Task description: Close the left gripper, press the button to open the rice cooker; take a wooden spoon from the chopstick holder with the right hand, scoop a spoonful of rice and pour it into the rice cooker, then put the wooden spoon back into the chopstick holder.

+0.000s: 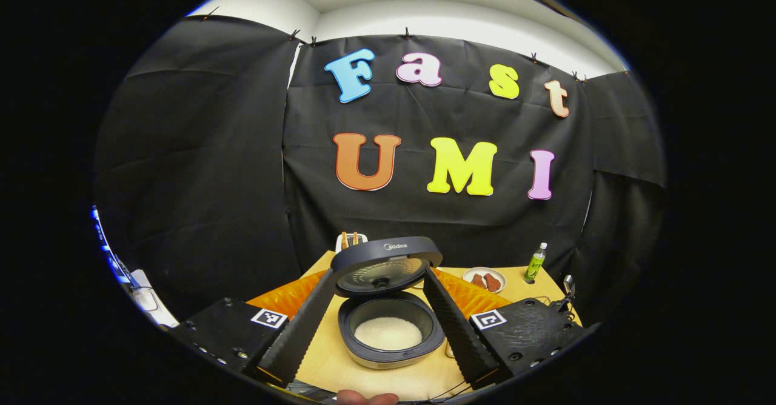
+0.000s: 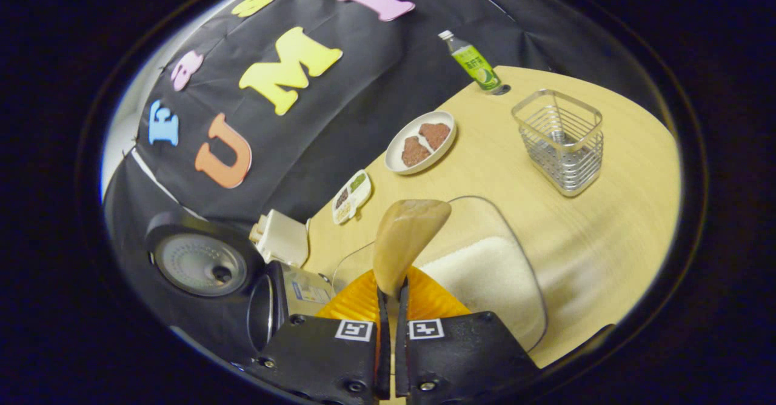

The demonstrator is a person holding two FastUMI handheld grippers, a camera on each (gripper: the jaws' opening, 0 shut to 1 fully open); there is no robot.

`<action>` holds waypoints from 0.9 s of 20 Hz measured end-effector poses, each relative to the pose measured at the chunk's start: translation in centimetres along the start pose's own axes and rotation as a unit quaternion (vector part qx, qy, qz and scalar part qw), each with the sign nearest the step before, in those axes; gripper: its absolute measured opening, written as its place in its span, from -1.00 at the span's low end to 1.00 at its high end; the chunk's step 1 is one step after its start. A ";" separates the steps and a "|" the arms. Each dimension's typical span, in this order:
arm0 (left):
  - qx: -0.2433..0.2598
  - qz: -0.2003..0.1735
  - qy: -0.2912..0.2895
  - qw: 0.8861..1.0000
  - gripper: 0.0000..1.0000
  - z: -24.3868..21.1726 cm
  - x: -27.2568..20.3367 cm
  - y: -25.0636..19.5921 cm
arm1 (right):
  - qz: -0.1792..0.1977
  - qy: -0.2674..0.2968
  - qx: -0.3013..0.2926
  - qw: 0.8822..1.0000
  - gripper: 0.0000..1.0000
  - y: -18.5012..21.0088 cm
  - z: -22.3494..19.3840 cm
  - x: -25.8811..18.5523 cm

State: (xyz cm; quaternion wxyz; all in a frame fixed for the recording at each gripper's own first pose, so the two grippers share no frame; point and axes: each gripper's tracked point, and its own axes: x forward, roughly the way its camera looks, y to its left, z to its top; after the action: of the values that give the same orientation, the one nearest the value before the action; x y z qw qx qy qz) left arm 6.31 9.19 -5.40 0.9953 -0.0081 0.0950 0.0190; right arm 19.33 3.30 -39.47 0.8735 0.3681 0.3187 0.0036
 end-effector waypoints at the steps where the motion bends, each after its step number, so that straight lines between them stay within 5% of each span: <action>1: -0.006 -0.002 -0.003 1.000 0.89 0.3 0.1 -0.6 | 0.005 -0.006 0.014 1.000 -0.84 -0.3 0.9 -0.9; 10: -0.003 0.012 -0.014 1.000 0.89 0.6 -0.1 -3.0 | 0.060 -0.036 0.071 0.995 -0.83 1.6 8.9 -6.1; 18: -0.011 0.079 -0.020 0.997 0.89 0.3 -3.0 0.9 | 0.153 -0.001 0.080 0.985 -0.84 13.4 9.8 -6.3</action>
State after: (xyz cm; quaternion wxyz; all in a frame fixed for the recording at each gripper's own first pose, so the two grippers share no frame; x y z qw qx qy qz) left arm 3.42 9.95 -4.52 0.9921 -0.0112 0.0754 0.0993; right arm 22.82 5.29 -22.15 0.8308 0.4811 0.2568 0.1111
